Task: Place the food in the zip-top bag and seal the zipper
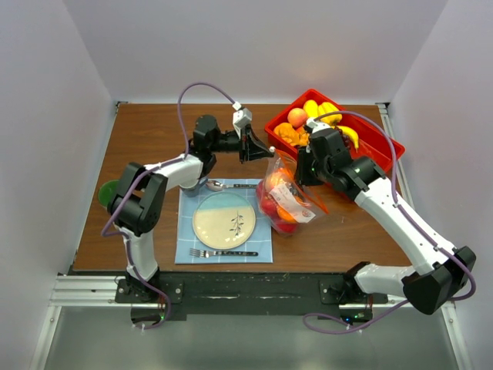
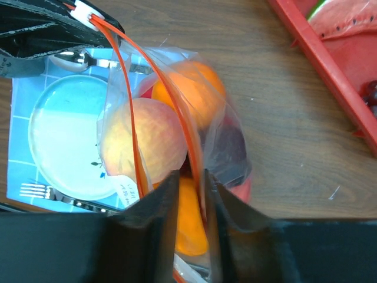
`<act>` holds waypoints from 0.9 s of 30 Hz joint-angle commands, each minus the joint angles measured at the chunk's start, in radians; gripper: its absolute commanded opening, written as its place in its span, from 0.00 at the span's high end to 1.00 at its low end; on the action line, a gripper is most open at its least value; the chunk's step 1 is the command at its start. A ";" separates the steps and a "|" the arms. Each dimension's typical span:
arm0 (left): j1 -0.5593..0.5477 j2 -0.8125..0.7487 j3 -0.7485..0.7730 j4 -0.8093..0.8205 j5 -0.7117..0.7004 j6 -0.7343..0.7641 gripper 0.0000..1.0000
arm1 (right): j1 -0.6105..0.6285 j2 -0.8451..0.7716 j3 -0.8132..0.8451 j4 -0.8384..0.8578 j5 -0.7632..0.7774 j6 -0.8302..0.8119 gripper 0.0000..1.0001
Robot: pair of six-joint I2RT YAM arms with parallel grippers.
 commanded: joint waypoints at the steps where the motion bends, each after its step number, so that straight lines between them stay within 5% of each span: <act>1: -0.002 -0.071 0.023 -0.013 0.009 0.053 1.00 | 0.001 -0.058 0.016 0.043 -0.001 -0.074 0.57; 9: -0.002 -0.097 0.019 0.024 0.057 0.030 1.00 | 0.004 -0.003 0.162 0.081 -0.079 -0.189 0.48; 18: -0.002 -0.101 -0.006 0.162 0.096 -0.085 1.00 | 0.004 0.144 0.301 0.132 -0.139 -0.333 0.58; 27: -0.002 -0.109 0.006 0.135 0.103 -0.086 1.00 | 0.004 0.225 0.334 0.175 -0.242 -0.372 0.62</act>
